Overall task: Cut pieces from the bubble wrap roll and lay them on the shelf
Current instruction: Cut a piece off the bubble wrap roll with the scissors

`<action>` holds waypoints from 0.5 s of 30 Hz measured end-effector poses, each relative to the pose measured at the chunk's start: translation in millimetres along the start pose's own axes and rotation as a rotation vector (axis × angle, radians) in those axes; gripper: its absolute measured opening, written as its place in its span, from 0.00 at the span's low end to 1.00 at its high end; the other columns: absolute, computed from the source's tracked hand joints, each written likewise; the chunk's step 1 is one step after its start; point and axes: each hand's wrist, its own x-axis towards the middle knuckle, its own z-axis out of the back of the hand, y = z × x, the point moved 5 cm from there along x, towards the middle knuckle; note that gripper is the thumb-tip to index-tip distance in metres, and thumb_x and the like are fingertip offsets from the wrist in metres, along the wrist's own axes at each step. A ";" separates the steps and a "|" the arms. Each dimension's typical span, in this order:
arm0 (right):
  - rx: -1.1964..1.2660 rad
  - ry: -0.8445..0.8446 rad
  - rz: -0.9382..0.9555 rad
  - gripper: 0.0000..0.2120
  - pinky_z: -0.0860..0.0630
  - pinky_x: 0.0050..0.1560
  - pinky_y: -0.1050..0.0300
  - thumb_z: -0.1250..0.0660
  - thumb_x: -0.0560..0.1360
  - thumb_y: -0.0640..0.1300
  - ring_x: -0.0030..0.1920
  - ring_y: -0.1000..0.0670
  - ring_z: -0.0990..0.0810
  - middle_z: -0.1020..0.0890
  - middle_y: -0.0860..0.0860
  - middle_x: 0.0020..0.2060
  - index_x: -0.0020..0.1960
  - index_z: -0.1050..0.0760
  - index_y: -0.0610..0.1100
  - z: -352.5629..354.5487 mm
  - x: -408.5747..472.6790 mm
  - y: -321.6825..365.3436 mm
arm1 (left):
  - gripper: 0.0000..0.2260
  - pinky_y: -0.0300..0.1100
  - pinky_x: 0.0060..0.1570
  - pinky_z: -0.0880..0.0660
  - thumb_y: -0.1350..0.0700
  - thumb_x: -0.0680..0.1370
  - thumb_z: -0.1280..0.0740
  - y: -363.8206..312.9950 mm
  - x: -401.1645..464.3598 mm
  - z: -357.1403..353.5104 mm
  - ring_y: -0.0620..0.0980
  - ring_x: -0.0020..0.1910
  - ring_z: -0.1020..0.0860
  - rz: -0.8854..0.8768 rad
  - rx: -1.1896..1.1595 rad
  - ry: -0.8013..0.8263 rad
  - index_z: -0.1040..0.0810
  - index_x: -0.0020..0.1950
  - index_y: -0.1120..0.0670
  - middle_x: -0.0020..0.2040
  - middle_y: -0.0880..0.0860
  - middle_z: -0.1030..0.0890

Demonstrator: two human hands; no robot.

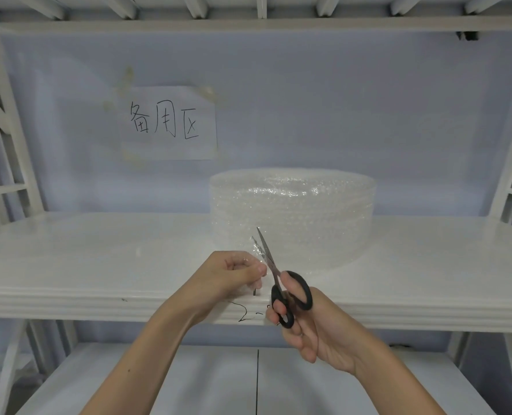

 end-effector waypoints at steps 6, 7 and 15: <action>-0.065 -0.043 0.054 0.21 0.36 0.15 0.67 0.32 0.67 0.62 0.20 0.55 0.32 0.25 0.50 0.34 0.36 0.30 0.44 1.7 2.5 7.4 | 0.09 0.39 0.37 0.33 0.52 0.75 0.30 1.0 -0.5 0.3 0.45 0.33 0.25 0.007 0.017 0.010 0.20 0.34 0.50 0.33 0.50 0.20; -0.063 -0.049 0.059 0.21 0.36 0.16 0.67 0.32 0.67 0.61 0.20 0.55 0.32 0.25 0.50 0.34 0.36 0.30 0.44 1.8 2.8 8.1 | 0.09 0.39 0.38 0.32 0.50 0.74 0.30 0.9 -0.7 0.7 0.46 0.33 0.25 0.005 0.007 0.000 0.20 0.35 0.50 0.33 0.50 0.20; -0.097 -0.073 0.080 0.20 0.36 0.16 0.67 0.30 0.65 0.62 0.21 0.55 0.33 0.27 0.45 0.36 0.31 0.27 0.45 2.1 3.9 10.0 | 0.15 0.31 0.37 0.26 0.42 0.76 0.35 -1.7 3.3 1.0 0.46 0.38 0.22 0.021 -0.162 -0.150 0.20 0.44 0.53 0.38 0.49 0.19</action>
